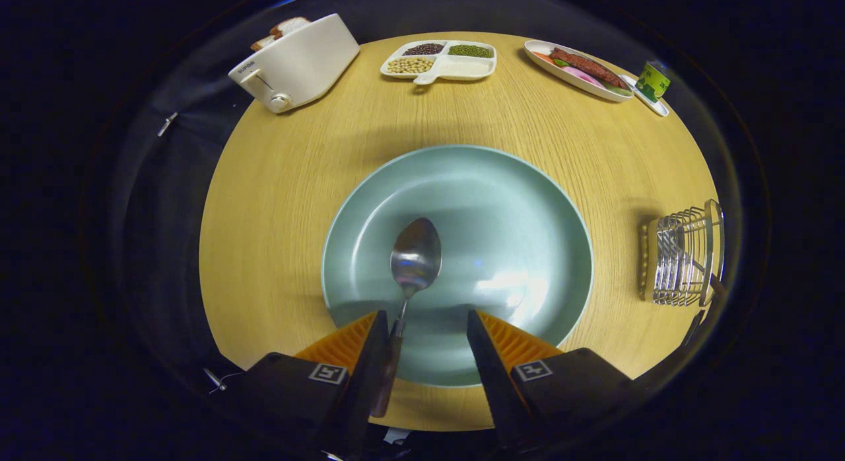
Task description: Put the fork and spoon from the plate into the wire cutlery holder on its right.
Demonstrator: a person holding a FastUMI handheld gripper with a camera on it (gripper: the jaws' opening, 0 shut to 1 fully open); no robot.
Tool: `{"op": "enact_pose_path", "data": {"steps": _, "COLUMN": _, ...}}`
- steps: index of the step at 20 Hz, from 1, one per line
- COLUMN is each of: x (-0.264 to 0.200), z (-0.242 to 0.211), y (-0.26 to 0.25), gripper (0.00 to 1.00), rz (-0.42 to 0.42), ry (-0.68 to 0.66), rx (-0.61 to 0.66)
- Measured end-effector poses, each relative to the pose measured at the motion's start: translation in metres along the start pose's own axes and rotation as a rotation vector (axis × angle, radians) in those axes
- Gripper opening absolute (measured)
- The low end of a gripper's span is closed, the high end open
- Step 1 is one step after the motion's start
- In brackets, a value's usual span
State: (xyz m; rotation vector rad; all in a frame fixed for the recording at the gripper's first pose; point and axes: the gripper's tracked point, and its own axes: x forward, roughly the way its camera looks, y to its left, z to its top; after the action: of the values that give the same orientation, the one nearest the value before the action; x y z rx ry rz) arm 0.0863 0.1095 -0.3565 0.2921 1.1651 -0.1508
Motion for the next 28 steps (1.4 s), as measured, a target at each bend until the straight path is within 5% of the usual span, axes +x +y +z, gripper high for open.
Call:
{"op": "enact_pose_path", "data": {"steps": 4, "x": 0.004, "z": -0.008, "y": -0.003, "gripper": 0.48, "rz": -0.018, "ry": 0.028, "rx": -0.038}}
{"op": "enact_pose_path", "data": {"steps": 8, "x": 0.005, "z": -0.023, "y": 0.004, "gripper": 0.3, "rz": 0.029, "ry": 0.073, "rx": -0.081}}
{"op": "enact_pose_path", "data": {"steps": 10, "x": 0.014, "z": -0.022, "y": 0.0, "gripper": 0.3, "rz": 0.02, "ry": 0.067, "rx": -0.116}}
{"op": "enact_pose_path", "data": {"steps": 12, "x": 0.006, "z": -0.023, "y": 0.003, "gripper": 0.13, "rz": 0.051, "ry": 0.067, "rx": -0.128}}
{"op": "enact_pose_path", "data": {"steps": 20, "x": -0.01, "z": -0.016, "y": 0.001, "gripper": 0.08, "rz": 0.159, "ry": 0.02, "rx": -0.178}}
{"op": "enact_pose_path", "data": {"steps": 28, "x": -0.092, "z": 0.001, "y": -0.038, "gripper": 0.08, "rz": 0.218, "ry": -0.08, "rx": -0.266}}
